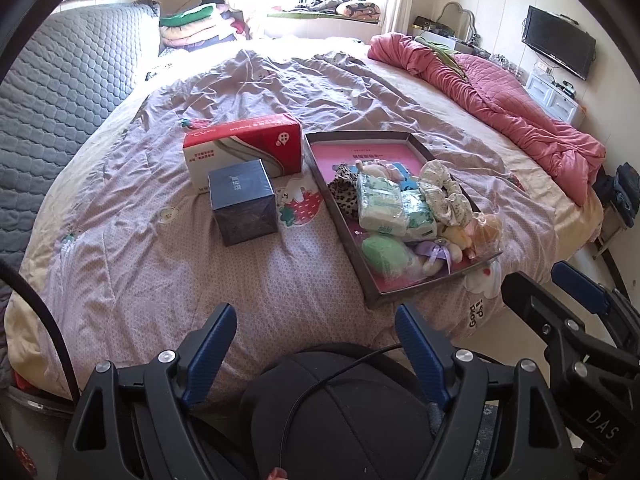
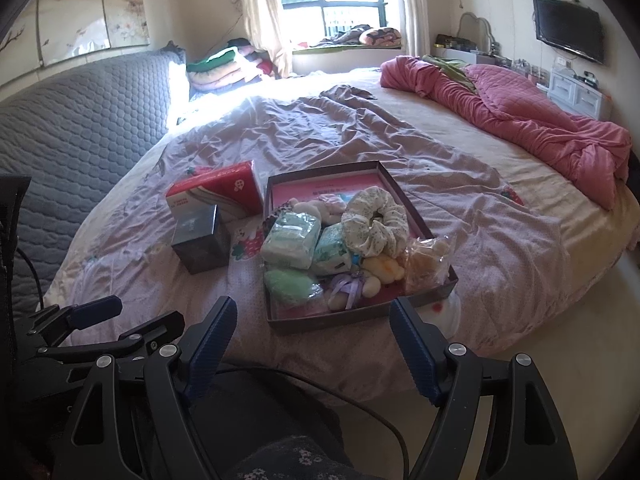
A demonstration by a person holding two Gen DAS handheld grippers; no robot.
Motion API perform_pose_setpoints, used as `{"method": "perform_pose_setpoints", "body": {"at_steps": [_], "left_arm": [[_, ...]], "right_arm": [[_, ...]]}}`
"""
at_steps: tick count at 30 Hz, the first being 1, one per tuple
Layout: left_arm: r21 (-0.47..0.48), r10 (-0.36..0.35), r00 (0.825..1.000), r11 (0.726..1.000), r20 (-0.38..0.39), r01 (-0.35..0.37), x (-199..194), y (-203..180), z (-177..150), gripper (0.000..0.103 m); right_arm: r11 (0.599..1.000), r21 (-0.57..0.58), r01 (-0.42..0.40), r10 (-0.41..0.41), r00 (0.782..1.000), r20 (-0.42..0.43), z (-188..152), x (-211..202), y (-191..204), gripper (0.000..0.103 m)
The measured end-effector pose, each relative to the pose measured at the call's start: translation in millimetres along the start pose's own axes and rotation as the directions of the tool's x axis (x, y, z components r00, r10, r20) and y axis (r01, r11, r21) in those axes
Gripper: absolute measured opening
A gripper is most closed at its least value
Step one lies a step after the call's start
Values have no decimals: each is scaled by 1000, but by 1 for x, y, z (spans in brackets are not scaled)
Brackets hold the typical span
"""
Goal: Organize soft objects
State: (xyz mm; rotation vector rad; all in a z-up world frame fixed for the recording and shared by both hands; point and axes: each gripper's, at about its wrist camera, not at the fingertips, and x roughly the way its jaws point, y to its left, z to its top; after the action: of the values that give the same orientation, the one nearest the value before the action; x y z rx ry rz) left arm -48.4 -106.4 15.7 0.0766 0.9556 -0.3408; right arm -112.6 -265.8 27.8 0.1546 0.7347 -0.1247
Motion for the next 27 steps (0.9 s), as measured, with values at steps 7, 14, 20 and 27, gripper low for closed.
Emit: {"method": "perform_pose_setpoints", "body": {"at_steps": [7,14,20,27], "left_arm": [[-20,-2,1000,1000,-14,2,5,6,-1,82],[-30,3,1000,1000,-20,-4,7,8,-2,82],[-30,6,1000,1000,-22,-6,7,9,-3,82],[-25,12,999,1000,-38,-13,11,9,-4,82]], "right_arm": [[1000,21,-7,7,999,-33,-4,8,-4,80],[1000,28,-8,9,999,-41,-4,10,-5,80],[999,32,-4,6,999,-39,-4,10,-5,80],[999,39,-4,6,999,-45,-3,11,-7,80]]}}
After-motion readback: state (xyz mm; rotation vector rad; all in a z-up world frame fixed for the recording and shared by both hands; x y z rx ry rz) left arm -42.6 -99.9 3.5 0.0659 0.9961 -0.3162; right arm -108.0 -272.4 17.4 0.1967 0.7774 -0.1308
